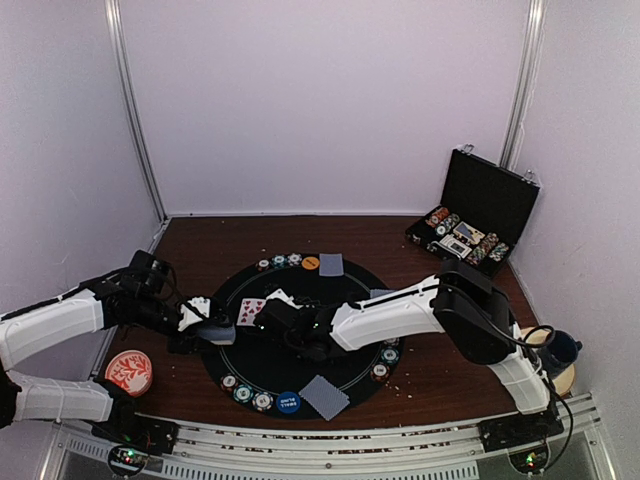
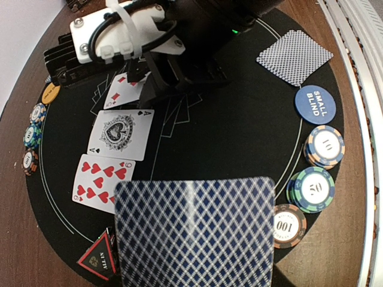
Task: Distribute texas hold em gaming equipment
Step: Flop the poker card in the community card area.
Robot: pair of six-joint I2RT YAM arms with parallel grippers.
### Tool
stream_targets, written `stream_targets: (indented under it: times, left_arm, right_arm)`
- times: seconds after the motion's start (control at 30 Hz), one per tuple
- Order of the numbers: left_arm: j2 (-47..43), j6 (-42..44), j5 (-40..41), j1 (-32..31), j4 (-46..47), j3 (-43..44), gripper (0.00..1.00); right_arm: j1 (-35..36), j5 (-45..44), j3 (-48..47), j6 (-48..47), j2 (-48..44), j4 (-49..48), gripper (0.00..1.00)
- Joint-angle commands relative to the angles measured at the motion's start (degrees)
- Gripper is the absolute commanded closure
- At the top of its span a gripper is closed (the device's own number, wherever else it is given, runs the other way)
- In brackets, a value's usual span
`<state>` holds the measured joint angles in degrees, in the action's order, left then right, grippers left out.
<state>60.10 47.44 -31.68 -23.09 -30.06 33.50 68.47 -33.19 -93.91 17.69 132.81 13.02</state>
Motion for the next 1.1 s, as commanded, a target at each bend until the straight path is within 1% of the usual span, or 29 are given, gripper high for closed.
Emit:
stream_targets:
  times: [0.0, 0.5, 0.73, 1.0, 1.07]
  left_arm:
    - [-0.14, -0.52, -0.22, -0.37, 1.76, -0.01, 0.84]
    - [-0.14, -0.57, -0.22, -0.31, 1.75, 0.00, 0.84]
    - [-0.15, -0.51, -0.17, -0.34, 1.76, -0.01, 0.84]
    - [-0.15, -0.70, -0.03, -0.31, 1.92, 0.01, 0.84]
    - [-0.28, -0.73, -0.02, -0.35, 1.94, -0.01, 0.84]
  right_arm:
    - [0.74, -0.10, 0.74, -0.45, -0.49, 0.07, 0.62]
    - [1.43, -0.85, -0.54, -0.51, -2.03, 0.73, 0.56]
    - [1.52, -3.21, -0.82, 0.12, -3.21, 0.93, 0.55]
    - [1.42, -3.86, 5.67, 0.59, -11.03, -3.67, 0.52]
    - [1.41, -3.37, 6.97, 0.80, -12.54, -3.09, 0.50]
